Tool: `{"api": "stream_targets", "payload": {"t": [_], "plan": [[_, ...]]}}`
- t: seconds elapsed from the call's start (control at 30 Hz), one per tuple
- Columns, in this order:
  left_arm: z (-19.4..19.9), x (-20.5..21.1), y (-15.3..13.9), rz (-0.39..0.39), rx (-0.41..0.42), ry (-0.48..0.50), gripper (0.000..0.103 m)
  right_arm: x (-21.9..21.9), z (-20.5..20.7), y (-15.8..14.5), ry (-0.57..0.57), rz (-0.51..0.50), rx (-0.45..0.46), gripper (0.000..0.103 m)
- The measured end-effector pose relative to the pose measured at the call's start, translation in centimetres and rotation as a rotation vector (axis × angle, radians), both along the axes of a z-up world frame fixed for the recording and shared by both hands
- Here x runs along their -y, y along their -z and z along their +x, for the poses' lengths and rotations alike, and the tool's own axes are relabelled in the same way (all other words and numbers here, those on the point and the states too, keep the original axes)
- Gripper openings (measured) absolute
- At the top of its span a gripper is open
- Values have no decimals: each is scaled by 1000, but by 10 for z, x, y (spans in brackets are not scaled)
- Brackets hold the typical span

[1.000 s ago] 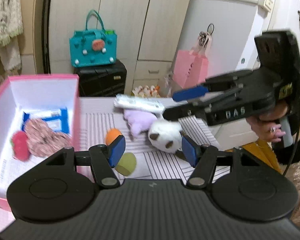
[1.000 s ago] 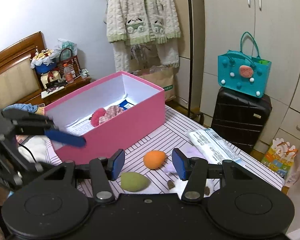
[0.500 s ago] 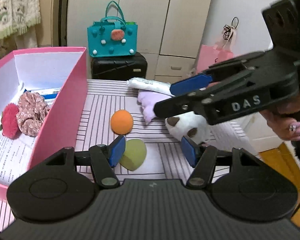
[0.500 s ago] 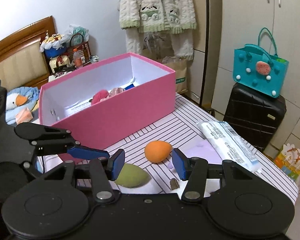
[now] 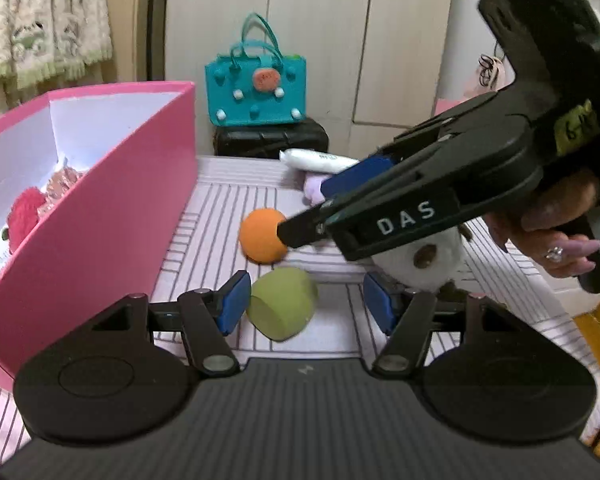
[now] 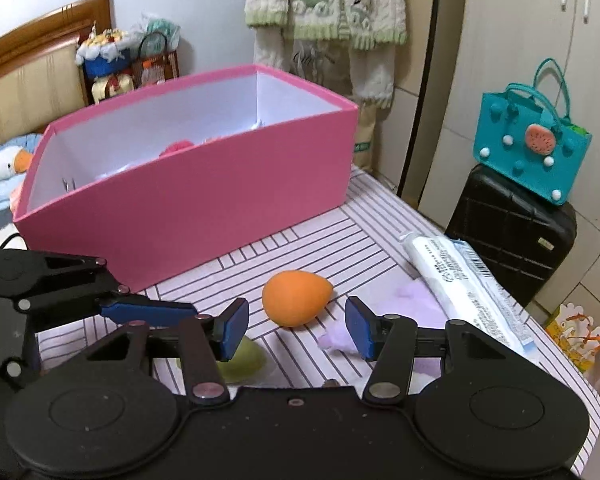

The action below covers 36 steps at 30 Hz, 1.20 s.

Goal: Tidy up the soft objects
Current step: 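Grasp the orange egg sponge with the right gripper while the left grasps the green sponge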

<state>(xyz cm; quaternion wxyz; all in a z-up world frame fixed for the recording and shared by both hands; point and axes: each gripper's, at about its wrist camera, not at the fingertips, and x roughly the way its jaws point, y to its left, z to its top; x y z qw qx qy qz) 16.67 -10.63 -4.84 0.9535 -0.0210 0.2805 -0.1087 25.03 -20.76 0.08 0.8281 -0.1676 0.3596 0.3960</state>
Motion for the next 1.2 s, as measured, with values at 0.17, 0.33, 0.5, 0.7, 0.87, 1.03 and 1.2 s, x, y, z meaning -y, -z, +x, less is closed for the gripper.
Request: {"api": "stream_targets", "payload": {"t": [0.17, 0.33, 0.5, 0.7, 0.87, 1.03, 1.2], "plan": [[5, -3, 7, -10, 12, -35, 62, -13, 6, 0, -27, -43, -28, 59], [10, -3, 14, 24, 8, -57, 63, -23, 16, 1, -25, -59, -55, 59], [18, -10, 18, -13, -20, -85, 63, -31, 26, 8, -1, -79, -78, 59], [23, -13, 20, -41, -56, -94, 63, -29, 39, 12, 62, -47, -129, 58], [30, -16, 20, -60, -63, -118, 63, -33, 45, 18, 53, -26, -193, 54], [37, -19, 21, -99, -98, -137, 63, -38, 42, 19, 36, -37, -170, 52], [36, -17, 22, -98, -88, -140, 59, -37, 47, 22, 48, -21, -193, 53]]}}
